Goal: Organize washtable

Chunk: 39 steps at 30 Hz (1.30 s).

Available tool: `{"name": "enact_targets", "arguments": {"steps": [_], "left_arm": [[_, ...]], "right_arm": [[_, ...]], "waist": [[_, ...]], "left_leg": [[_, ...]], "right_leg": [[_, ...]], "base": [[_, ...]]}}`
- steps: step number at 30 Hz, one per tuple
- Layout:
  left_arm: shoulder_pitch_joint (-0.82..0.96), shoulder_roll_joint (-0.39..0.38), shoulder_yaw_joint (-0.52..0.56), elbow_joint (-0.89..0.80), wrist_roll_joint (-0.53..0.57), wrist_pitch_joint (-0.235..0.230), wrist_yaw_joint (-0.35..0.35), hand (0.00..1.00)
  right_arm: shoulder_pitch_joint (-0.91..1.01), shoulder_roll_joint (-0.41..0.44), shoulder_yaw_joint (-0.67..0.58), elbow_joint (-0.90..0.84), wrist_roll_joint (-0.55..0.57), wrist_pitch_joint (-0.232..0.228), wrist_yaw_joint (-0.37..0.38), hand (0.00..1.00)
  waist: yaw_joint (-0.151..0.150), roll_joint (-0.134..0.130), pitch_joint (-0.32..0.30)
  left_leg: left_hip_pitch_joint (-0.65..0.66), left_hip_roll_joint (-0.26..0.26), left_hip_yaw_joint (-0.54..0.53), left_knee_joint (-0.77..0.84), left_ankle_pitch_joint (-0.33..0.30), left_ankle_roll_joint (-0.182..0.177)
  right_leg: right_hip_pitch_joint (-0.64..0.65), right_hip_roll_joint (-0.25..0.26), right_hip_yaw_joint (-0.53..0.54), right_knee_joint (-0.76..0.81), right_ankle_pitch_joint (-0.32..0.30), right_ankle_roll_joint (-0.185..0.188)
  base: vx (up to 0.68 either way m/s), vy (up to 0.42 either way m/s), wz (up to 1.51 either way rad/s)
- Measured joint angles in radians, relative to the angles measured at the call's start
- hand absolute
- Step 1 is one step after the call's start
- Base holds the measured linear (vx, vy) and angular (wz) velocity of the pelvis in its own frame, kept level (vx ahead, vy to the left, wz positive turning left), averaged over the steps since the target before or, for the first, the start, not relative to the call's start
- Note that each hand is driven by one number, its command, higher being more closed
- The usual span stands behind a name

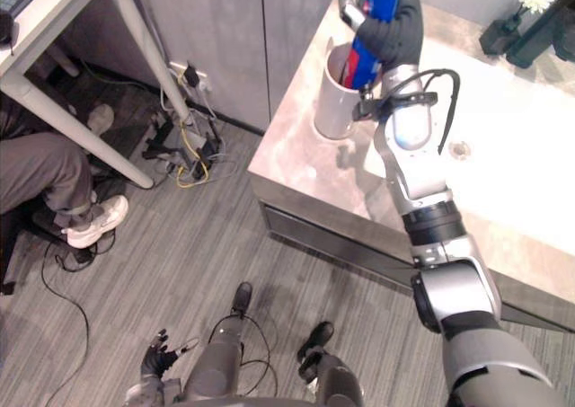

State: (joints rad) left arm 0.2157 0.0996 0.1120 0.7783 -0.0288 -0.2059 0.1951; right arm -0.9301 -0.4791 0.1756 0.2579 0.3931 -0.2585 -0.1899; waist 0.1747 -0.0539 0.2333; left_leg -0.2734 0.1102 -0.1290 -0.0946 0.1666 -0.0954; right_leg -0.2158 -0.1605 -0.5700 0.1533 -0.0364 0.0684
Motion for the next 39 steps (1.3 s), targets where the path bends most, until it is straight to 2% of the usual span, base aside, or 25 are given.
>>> {"name": "enact_targets", "arguments": {"steps": [8, 35, 36, 39], "left_arm": [[0.000, 0.000, -0.003, -0.006, 0.000, -0.001, 0.000, 0.00], [0.000, 0.004, -0.013, -0.015, 0.000, -0.011, 0.000, 0.00], [0.000, 0.004, -0.013, -0.015, 0.000, -0.011, 0.000, 0.00], [0.000, 0.005, -0.013, -0.015, 0.000, -0.011, 0.000, 0.00]], "right_arm": [[0.000, 0.000, 0.030, 0.000, 0.000, 0.000, 0.008, 1.00], [0.000, 0.000, 0.022, -0.047, -0.011, -0.010, 0.017, 1.00], [0.000, 0.000, 0.022, -0.047, -0.011, -0.011, 0.017, 0.00], [0.000, 0.000, 0.023, -0.047, -0.011, -0.011, 0.017, 0.00]], "waist": [[0.000, 0.004, 0.004], [-0.010, 0.009, 0.033], [-0.011, 0.009, 0.033], [-0.015, 0.009, 0.033]], "left_leg": [[-0.001, 0.000, -0.002, 0.000, 0.000, 0.000], [-0.012, -0.008, 0.000, 0.000, 0.005, 0.007], [-0.012, -0.008, 0.000, 0.000, 0.005, 0.007], [-0.012, -0.008, 0.000, 0.000, 0.005, 0.007]], "right_leg": [[0.000, 0.000, -0.001, 0.000, 0.000, 0.000], [-0.021, -0.013, 0.006, 0.019, -0.001, 0.001], [-0.022, -0.013, 0.006, 0.019, -0.001, 0.001], [-0.022, -0.013, 0.006, 0.020, -0.001, 0.001]], "base": [[0.00, 0.000, 0.00], [0.00, 0.000, 0.00], [0.00, 0.000, 0.00], [0.00, -0.011, 0.00]]}}
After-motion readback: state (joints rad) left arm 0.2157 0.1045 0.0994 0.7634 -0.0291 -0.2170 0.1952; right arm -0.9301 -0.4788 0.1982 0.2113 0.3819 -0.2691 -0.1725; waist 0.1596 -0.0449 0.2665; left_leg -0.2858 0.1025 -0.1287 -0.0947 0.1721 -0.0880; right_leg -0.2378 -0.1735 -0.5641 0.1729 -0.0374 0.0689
